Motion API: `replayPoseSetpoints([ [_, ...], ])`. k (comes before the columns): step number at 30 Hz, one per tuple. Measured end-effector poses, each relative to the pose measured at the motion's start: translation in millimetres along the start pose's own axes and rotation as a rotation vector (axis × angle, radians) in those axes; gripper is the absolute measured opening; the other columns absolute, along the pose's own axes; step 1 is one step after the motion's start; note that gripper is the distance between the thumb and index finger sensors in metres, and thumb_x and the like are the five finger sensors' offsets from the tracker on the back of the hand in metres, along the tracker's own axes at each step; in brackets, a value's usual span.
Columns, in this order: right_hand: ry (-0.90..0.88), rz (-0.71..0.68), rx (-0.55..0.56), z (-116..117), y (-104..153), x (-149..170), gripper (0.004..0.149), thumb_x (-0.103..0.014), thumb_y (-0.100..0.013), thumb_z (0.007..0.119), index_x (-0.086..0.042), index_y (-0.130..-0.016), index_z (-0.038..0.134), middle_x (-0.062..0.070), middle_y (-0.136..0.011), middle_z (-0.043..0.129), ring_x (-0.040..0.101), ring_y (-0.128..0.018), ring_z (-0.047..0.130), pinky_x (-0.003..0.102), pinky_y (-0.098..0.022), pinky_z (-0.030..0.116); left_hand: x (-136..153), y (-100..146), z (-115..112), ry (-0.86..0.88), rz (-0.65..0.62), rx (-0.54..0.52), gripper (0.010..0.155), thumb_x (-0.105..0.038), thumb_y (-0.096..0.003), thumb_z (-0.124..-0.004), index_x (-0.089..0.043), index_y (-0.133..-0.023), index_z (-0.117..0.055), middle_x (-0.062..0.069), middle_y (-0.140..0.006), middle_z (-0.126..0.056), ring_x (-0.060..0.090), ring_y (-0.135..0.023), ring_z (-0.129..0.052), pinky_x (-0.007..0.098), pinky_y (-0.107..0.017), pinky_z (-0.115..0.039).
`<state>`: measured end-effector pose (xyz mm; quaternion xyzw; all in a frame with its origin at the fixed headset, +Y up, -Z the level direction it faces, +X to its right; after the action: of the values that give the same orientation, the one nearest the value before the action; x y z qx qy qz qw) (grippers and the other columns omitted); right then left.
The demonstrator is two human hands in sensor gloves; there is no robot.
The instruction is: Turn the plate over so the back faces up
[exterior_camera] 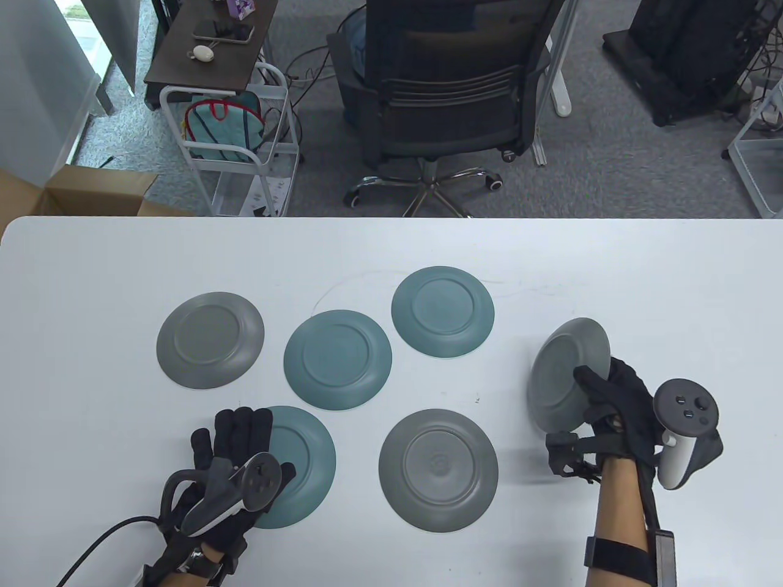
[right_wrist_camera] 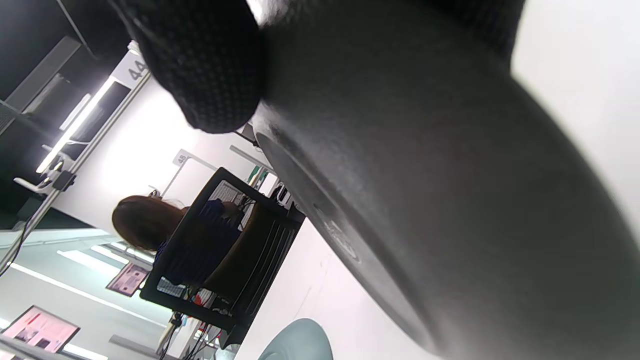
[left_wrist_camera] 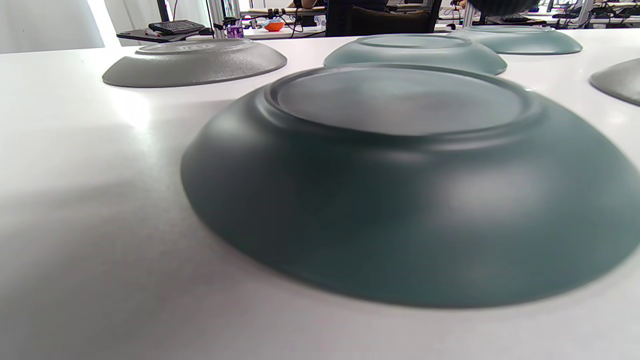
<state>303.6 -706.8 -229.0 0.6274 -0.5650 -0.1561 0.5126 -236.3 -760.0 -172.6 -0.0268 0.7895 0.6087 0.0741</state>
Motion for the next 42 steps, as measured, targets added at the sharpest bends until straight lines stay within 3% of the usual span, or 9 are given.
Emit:
replayPoseSetpoints([
  [12,0.005,0.189,0.050,-10,-10,50,0.057,-0.037,-0.044,0.087,-0.002,-0.087,0.073,0.015,-0.065,0.093,0.028,-0.045,0.099,0.033,-0.030,0.086,1,0,0,-0.001,0.003,0.000,0.089,-0.067,-0.0565,-0.051,-0.015,-0.118,-0.016,0.021,-0.121,-0.026,0.049,-0.117,-0.034,0.070,-0.077,-0.032],
  [18,0.098,0.277,0.038,-13,-12,69,0.064,-0.040,-0.046,0.084,0.002,-0.091,0.069,0.017,-0.067,0.092,0.030,-0.047,0.098,0.034,-0.031,0.086,0,-1,0,-0.002,0.003,0.005,0.089,-0.067,-0.0566,-0.051,-0.015,-0.118,-0.016,0.020,-0.121,-0.026,0.049,-0.116,-0.034,0.069,-0.077,-0.032],
  [42,0.388,0.331,0.029,-1,-11,81,0.071,-0.045,-0.047,0.077,0.007,-0.095,0.065,0.018,-0.072,0.090,0.032,-0.051,0.096,0.036,-0.034,0.084,0,-1,-1,-0.004,0.001,0.008,0.089,-0.067,-0.0567,-0.051,-0.015,-0.118,-0.016,0.020,-0.121,-0.026,0.049,-0.117,-0.034,0.069,-0.077,-0.032],
])
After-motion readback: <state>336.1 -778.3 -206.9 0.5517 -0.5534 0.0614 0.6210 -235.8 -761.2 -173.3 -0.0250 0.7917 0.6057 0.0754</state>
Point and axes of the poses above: the tracker on the back of each hand, its own x axis roughly to the little-finger side, its own y axis roughly from the fingertips to the wrist, z = x × y, the point moved 1 cm from there along -y, roughly from the wrist to the fingertips
